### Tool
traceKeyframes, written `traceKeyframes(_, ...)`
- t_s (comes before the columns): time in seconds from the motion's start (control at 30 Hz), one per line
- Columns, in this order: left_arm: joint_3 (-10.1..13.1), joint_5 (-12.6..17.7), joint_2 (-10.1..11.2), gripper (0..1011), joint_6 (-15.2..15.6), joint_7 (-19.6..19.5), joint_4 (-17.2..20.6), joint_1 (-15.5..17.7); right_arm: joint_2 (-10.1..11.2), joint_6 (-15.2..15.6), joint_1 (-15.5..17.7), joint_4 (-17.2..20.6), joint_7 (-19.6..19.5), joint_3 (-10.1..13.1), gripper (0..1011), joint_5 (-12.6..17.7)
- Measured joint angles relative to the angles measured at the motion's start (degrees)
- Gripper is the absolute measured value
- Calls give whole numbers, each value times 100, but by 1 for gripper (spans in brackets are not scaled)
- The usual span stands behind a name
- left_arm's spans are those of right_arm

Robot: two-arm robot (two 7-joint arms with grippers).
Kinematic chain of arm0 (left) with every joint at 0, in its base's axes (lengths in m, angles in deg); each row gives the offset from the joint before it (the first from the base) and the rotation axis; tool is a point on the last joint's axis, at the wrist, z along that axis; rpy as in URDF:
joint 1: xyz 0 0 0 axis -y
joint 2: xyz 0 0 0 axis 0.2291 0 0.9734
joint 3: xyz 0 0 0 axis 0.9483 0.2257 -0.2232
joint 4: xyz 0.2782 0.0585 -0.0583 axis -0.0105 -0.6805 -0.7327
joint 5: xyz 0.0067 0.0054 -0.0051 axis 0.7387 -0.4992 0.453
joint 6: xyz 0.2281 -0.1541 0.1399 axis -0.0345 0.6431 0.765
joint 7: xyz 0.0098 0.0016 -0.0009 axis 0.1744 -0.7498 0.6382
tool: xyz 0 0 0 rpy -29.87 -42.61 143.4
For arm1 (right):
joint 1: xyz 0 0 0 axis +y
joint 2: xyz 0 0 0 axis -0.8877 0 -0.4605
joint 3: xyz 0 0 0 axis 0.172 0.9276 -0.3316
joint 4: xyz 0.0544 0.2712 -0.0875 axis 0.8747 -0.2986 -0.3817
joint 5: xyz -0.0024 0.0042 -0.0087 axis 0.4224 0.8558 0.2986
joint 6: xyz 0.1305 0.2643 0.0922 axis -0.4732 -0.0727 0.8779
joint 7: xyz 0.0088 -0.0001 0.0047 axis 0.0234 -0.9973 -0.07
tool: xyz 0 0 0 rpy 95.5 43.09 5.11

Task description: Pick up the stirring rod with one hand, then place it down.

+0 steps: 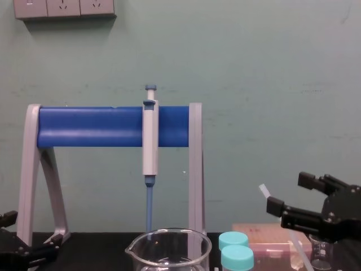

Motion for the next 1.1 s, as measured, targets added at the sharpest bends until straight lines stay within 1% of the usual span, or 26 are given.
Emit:
traceKeyframes(0.03, 0, 0, 0, 1000, 0, 0, 0, 0, 4, -38, 36, 66, -68, 24, 1002, -66)
traceKeyframes(0.2, 0, 0, 0, 1000, 0, 0, 0, 0, 9, -127, 153, 282, -199, 115, 1002, -177)
traceKeyframes(0.33, 0, 0, 0, 1000, 0, 0, 0, 0, 32, -227, 296, 530, -319, 222, 1002, -292)
traceKeyframes(0.57, 0, 0, 0, 1000, 0, 0, 0, 0, 40, -239, 481, 800, -562, 413, 1002, -442)
traceKeyframes(0.67, 0, 0, 0, 1001, 0, 0, 0, 0, 32, -91, 603, 929, -781, 582, 1002, -515)
traceKeyframes(0.73, 0, 0, 0, 1000, 0, 0, 0, 0, 30, -11, 655, 970, -848, 648, 1002, -524)
traceKeyframes(0.77, 0, 0, 0, 1000, 0, 0, 0, 0, 29, 85, 716, 1016, -924, 721, 1002, -531)
traceKeyframes(0.83, 0, 0, 0, 1000, 0, 0, 0, 0, 33, 188, 769, 1054, -976, 785, 1002, -530)
traceKeyframes(0.87, 0, 0, 0, 1000, 0, 0, 0, 0, 39, 288, 818, 1086, -1008, 838, 1002, -527)
traceKeyframes(0.9, 0, 0, 0, 1000, 0, 0, 0, 0, 39, 288, 818, 1086, -1008, 838, 1002, -527)
traceKeyframes(1.0, 0, 0, 0, 1000, 0, 0, 0, 0, 76, 486, 932, 1135, -1038, 920, 1002, -529)
traceKeyframes(1.1, 0, 0, 0, 1000, 0, 0, 0, 0, 96, 621, 999, 1142, -1060, 950, 1002, -560)
